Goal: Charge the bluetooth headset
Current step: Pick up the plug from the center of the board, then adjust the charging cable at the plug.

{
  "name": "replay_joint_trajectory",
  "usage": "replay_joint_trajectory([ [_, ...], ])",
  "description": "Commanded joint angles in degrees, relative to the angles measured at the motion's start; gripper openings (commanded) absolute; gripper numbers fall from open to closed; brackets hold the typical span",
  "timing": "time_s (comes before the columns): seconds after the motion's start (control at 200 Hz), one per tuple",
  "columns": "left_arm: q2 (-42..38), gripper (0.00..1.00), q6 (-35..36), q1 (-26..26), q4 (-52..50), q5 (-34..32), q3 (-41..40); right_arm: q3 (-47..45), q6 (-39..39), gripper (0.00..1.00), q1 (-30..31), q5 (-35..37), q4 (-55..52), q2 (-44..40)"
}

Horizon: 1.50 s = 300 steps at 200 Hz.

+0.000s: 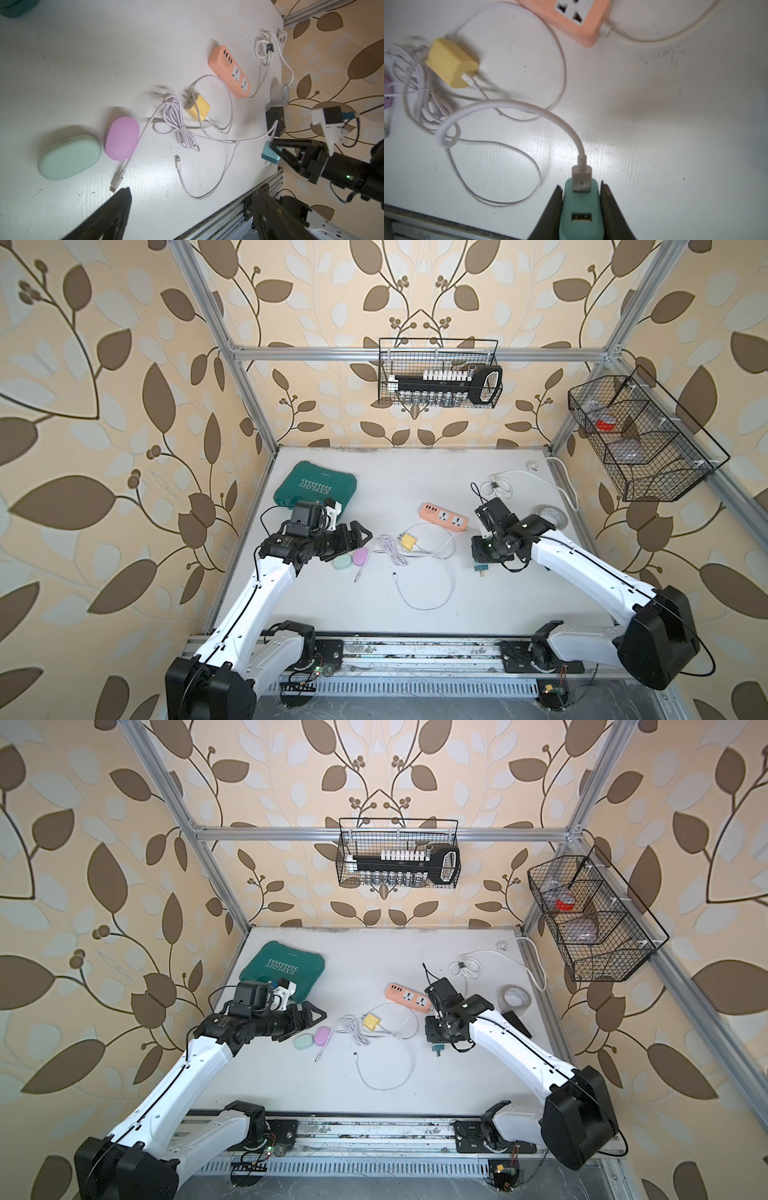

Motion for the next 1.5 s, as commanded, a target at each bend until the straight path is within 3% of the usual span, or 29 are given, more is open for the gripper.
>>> replay_joint_trajectory([
  [0.0,-1.27,0.93,0.47,-0.21,1.96,2.42,-0.36,4.02,-1.7,0.21,0.33,2.63,-1.52,-3.36],
  [0.32,-1.8,0.91,-0.34,-0.3,4.58,5.68,-1.14,13.12,-4.57,0.2,0.27,2.12,-2.41,-4.5],
  [0.655,-2.06,0.87,-1.91,-2.61,6.72,7.59,-1.74,12.14,-4.66,0.2,0.38,-0.33,-0.05,-4.55],
  [0.925,-1.27,0.81,-5.24,-6.89,10.44,8.33,-2.04,9.14,-5.65,0.2,0.83,-4.11,4.22,-7.05],
  [1.304,2.92,0.73,-7.26,-16.37,16.87,7.34,2.17,4.09,-8.22,0.21,1.56,-14.96,16.69,-9.42],
  [1.494,2.48,0.75,-11.17,-21.35,27.7,6.7,-1.21,0.44,-4.51,0.22,2.04,-21.88,24.1,-11.71],
])
